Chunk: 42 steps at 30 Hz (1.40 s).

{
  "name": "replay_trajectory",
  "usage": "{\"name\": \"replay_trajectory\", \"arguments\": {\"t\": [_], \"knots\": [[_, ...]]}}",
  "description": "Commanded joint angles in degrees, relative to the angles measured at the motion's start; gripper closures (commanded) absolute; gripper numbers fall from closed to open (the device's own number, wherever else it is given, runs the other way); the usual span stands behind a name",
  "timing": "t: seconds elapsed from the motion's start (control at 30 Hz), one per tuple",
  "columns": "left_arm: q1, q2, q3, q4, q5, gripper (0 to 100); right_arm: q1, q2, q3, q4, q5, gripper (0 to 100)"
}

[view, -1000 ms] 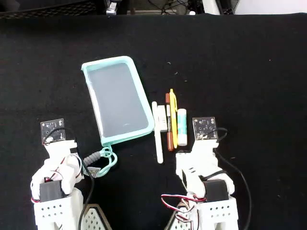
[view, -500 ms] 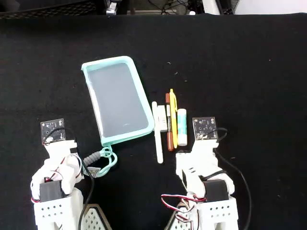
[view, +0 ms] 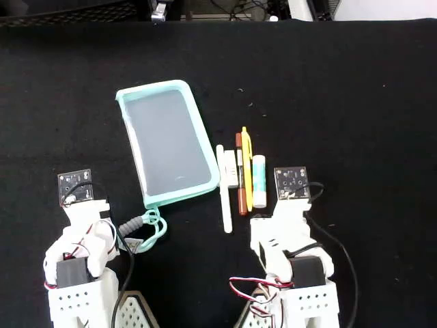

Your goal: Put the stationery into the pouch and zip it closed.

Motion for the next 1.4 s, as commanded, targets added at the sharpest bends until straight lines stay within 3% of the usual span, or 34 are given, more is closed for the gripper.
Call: {"name": "replay_trajectory", "arguments": {"t": [0.0, 0.7, 1.0, 1.17, 1.37], "knots": [[-0.13, 0.18, 0.84, 0.26, 0.26, 97, 0.35, -1.98, 0.04, 0.18, -0.35, 98.5], [1.45, 0.09, 0.84, -0.26, 0.26, 97, 0.35, -1.98, 0.04, 0.18, -0.35, 98.5], [16.04, 0.09, 0.84, -16.70, 0.26, 97, 0.35, -1.98, 0.04, 0.18, -0.35, 98.5], [16.31, 0.09, 0.84, -18.81, 0.00, 97, 0.09, -1.98, 0.04, 0.18, -0.35, 98.5], [14.29, 0.18, 0.84, -15.65, -0.18, 97, 0.09, -1.98, 0.04, 0.18, -0.70, 98.4]]}}
